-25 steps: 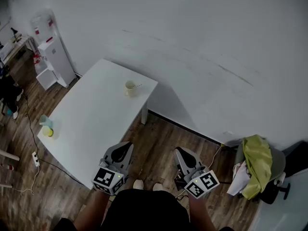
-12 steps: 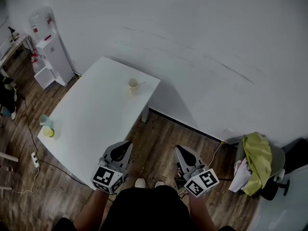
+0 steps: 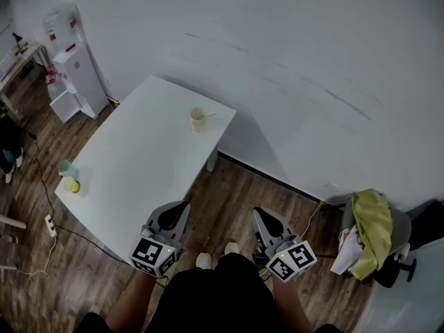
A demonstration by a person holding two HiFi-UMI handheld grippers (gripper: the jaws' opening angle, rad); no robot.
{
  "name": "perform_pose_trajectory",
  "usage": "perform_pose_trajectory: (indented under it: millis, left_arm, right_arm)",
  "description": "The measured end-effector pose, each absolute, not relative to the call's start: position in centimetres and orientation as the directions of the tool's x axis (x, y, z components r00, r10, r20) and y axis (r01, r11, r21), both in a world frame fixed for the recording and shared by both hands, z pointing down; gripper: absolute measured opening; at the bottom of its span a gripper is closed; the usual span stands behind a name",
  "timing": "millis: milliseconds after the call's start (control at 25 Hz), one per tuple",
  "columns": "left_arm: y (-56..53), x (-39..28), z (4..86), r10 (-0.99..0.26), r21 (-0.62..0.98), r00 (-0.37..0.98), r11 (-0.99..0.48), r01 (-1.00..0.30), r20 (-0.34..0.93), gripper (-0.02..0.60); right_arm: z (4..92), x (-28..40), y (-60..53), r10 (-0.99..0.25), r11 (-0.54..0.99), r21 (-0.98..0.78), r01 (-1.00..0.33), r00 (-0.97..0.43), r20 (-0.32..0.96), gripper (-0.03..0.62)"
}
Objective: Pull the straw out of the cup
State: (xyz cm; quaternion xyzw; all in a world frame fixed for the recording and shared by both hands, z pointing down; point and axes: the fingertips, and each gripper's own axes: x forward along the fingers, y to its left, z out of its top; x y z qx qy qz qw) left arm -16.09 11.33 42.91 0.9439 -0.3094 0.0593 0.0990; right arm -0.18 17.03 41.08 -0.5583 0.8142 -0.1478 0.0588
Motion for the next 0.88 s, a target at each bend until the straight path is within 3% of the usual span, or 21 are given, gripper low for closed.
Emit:
perform_pose_trajectory:
  millis: [880]
  left_arm:
    - [4.2, -12.6, 44.1, -0.667, 0.138, 0.71, -0.699, -0.701, 0.225, 0.014]
  right_arm:
    - [42.8, 4.1, 7.4, -0.871, 0.432, -0.351, -0.831, -0.485, 0.075, 0.023]
